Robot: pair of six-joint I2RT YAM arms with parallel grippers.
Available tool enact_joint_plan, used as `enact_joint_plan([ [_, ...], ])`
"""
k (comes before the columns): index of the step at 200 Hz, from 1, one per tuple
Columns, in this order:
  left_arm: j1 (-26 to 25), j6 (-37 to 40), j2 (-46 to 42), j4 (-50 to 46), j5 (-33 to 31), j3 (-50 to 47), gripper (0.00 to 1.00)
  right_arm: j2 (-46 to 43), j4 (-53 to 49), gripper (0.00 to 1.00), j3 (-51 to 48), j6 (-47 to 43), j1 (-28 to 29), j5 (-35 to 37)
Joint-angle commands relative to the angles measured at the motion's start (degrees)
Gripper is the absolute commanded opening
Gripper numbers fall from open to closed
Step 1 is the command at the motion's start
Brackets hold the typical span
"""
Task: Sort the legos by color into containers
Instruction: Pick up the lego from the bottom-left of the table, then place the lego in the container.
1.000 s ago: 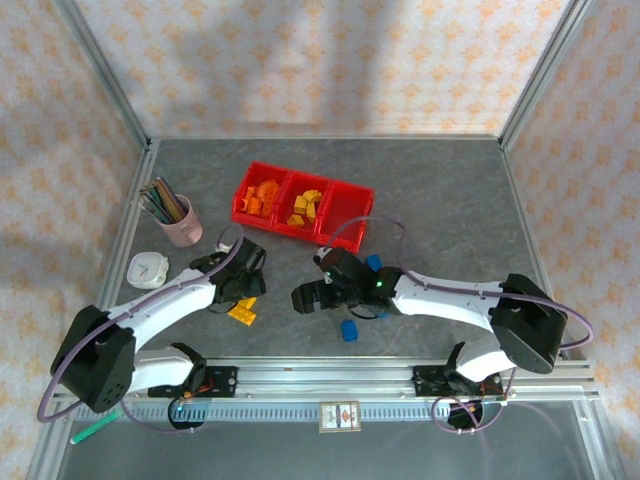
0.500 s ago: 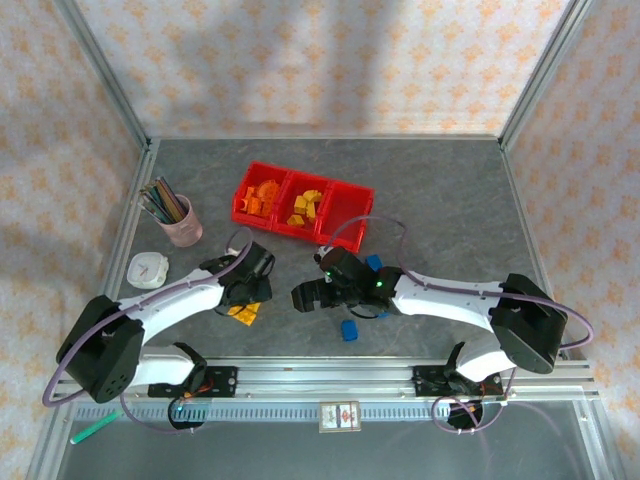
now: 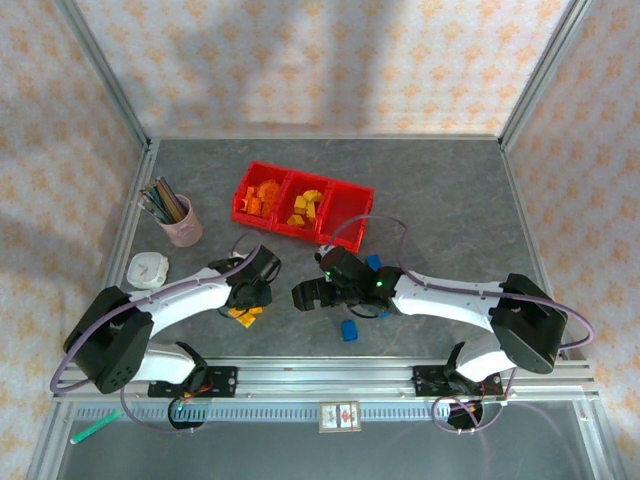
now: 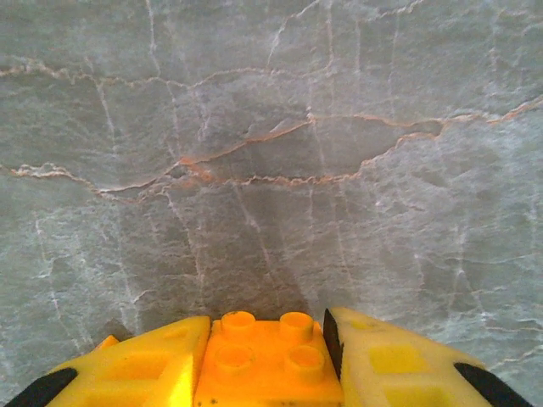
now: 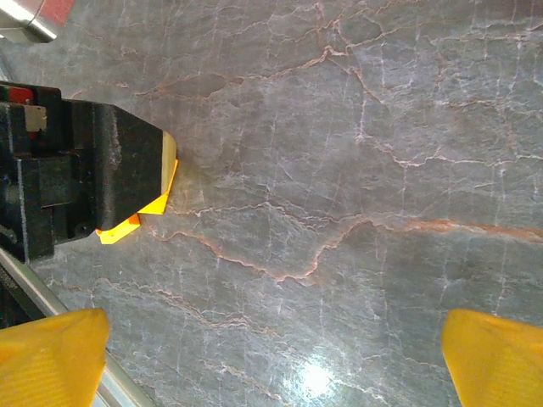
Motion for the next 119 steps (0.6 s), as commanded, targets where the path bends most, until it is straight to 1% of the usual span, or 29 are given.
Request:
enact_joint_plan([
  [1, -0.24, -0.06, -2.27, -2.10, -2.35, 4.74, 0.35, -2.12, -2.57, 1.00, 3.47, -0.26, -1.30, 2.54],
  [21, -0.28, 1.21, -2.23, -2.92, -4.41, 10.02, 0.35, -3.81, -3.99, 1.00, 4.34, -0.09, -4.29, 1.36],
  [46, -0.23, 3.62, 1.95, -3.40, -7.26, 19.91, 0.35, -6.32, -4.83, 1.00, 4.91, 0.00, -8.69, 0.88],
  [87, 0.41, 8.63, 15.07, -1.71, -10.74, 37.20, 0.34, -8.03, -7.91, 1.00, 5.78, 1.78, -16.85, 1.67],
  [100, 1.08, 9.94, 19.71, -1.37, -12.45, 42.30, 0.34, -8.47, -7.85, 1.00, 5.18, 2.71, -19.15, 0.42],
  [119, 2.63, 11.23, 26.04, -0.80, -10.43, 49.06, 0.33, -9.90, -6.90, 1.00, 3.71, 3.35, -20.73, -0.75],
])
